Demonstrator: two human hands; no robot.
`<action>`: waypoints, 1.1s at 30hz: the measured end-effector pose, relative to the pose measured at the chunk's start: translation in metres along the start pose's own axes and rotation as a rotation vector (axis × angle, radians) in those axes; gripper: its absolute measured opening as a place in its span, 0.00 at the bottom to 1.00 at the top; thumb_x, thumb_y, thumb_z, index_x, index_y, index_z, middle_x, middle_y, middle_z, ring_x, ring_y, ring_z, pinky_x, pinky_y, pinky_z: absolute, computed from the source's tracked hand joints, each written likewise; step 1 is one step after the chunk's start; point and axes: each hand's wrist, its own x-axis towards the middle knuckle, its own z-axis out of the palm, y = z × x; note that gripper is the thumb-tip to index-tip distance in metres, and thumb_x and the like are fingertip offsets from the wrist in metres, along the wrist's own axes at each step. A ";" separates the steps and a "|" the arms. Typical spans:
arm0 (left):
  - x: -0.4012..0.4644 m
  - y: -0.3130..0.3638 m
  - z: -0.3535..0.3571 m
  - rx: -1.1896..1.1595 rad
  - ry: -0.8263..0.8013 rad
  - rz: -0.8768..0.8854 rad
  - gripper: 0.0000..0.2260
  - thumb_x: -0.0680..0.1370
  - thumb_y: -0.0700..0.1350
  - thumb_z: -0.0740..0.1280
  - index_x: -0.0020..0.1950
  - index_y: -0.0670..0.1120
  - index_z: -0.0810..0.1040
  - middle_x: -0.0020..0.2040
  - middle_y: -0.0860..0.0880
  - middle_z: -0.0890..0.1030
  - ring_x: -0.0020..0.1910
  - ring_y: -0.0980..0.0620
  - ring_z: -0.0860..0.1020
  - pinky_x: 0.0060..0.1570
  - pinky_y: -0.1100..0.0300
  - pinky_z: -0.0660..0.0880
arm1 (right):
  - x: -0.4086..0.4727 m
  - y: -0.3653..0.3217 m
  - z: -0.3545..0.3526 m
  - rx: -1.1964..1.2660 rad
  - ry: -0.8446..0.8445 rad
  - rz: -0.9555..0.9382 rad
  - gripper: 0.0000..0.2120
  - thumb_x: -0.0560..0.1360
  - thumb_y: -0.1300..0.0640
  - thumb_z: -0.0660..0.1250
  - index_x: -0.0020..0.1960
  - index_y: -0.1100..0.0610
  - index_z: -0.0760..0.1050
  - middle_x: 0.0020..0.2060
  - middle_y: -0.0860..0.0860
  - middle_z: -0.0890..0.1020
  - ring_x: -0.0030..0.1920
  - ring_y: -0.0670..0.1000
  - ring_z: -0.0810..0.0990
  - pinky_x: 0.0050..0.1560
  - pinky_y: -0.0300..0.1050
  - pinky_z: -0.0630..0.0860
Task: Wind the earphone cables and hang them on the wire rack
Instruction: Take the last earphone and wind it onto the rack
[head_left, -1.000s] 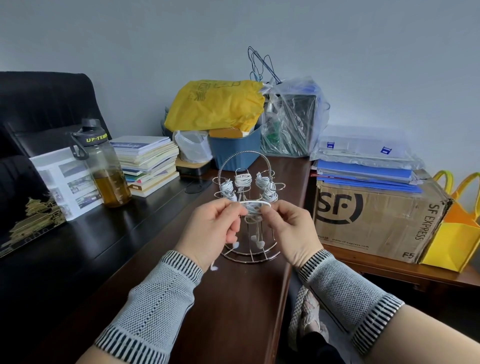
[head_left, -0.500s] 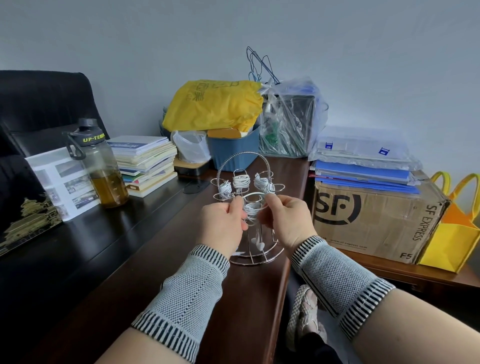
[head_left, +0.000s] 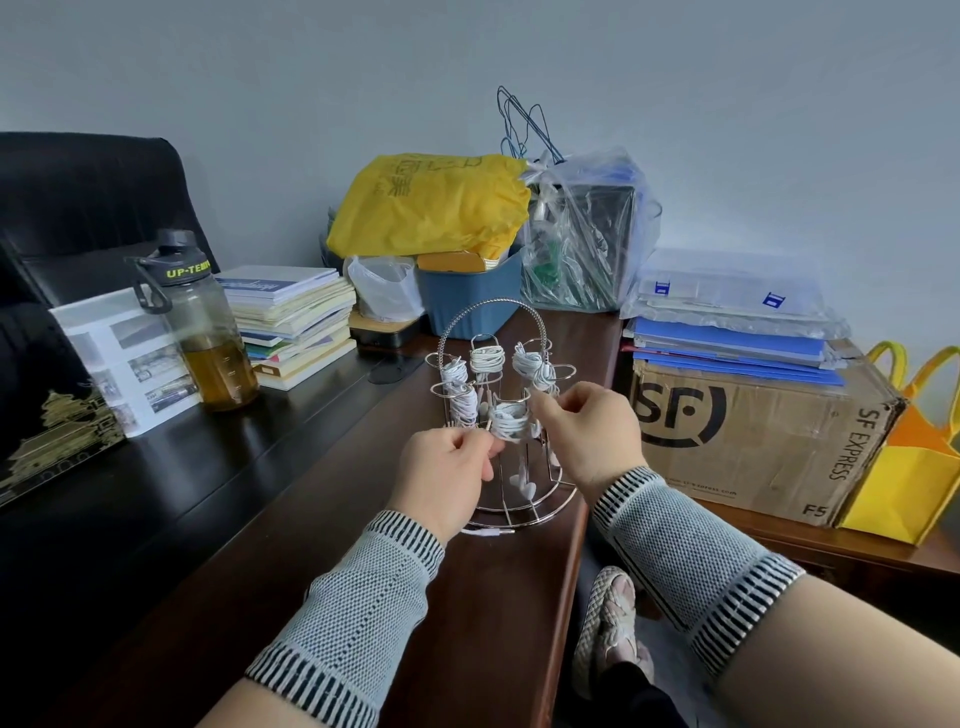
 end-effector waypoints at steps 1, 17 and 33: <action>-0.001 -0.001 -0.001 0.009 -0.009 0.009 0.20 0.73 0.45 0.65 0.20 0.49 0.74 0.38 0.49 0.85 0.44 0.49 0.83 0.51 0.48 0.79 | -0.003 0.002 -0.002 0.001 0.034 -0.065 0.14 0.73 0.51 0.69 0.32 0.52 0.70 0.27 0.45 0.75 0.30 0.45 0.73 0.35 0.40 0.70; -0.017 -0.002 0.000 0.287 -0.161 0.213 0.09 0.77 0.45 0.66 0.42 0.46 0.84 0.48 0.56 0.80 0.46 0.55 0.78 0.50 0.60 0.73 | -0.026 -0.002 0.004 0.219 -0.267 -0.045 0.08 0.72 0.61 0.70 0.34 0.56 0.79 0.33 0.50 0.80 0.32 0.46 0.77 0.37 0.38 0.75; -0.018 -0.003 0.036 -0.575 -0.128 -0.142 0.10 0.83 0.45 0.60 0.56 0.46 0.81 0.49 0.46 0.86 0.41 0.48 0.84 0.41 0.55 0.79 | -0.024 0.013 -0.010 0.062 -0.129 -0.191 0.11 0.74 0.55 0.70 0.34 0.48 0.76 0.38 0.49 0.80 0.38 0.48 0.80 0.47 0.50 0.79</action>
